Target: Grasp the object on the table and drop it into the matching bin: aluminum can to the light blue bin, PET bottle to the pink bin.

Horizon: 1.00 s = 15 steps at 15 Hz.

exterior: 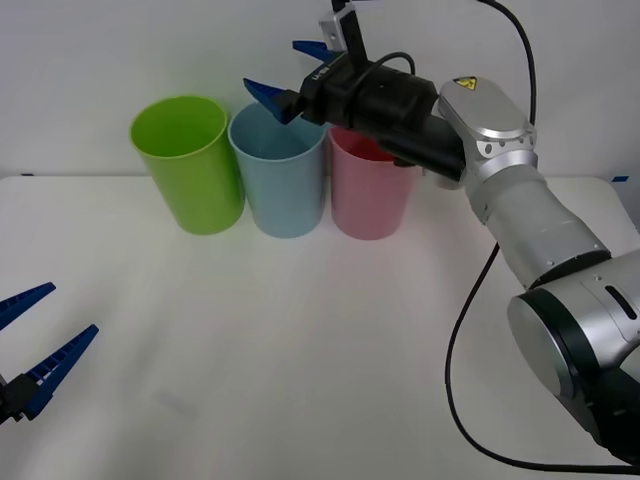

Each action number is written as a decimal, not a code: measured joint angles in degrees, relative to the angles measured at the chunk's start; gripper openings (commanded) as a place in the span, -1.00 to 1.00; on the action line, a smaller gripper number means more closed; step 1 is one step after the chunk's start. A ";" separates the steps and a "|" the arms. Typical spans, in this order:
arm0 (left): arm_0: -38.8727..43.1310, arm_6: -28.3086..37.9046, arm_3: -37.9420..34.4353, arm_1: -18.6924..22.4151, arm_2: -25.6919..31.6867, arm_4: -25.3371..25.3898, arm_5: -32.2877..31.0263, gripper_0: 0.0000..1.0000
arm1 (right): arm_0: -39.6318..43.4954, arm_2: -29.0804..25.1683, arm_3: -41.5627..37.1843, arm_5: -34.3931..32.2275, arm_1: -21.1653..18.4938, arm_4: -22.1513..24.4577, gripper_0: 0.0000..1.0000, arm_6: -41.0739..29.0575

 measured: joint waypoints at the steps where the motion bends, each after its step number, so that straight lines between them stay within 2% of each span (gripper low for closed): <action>1: 0.00 0.00 0.00 0.00 0.00 0.00 0.00 1.00 | 0.18 0.00 0.00 -0.63 -0.57 -0.62 1.00 0.26; 4: 0.00 0.00 0.00 0.00 0.00 0.00 0.00 1.00 | 1.07 0.02 -0.89 -2.32 -2.45 -1.94 1.00 0.69; 6: 0.00 0.00 0.00 0.00 0.00 0.00 0.00 1.00 | 3.48 0.62 -4.35 -2.80 -4.07 -2.67 1.00 0.25; 11: 0.00 0.00 0.00 0.00 0.00 0.00 0.00 1.00 | 11.73 8.32 -15.97 -2.56 -12.07 -12.78 1.00 0.18; 15: 0.00 0.00 0.00 0.00 0.00 0.00 0.00 1.00 | 19.14 8.68 -25.50 -2.51 -16.95 -15.48 1.00 -0.11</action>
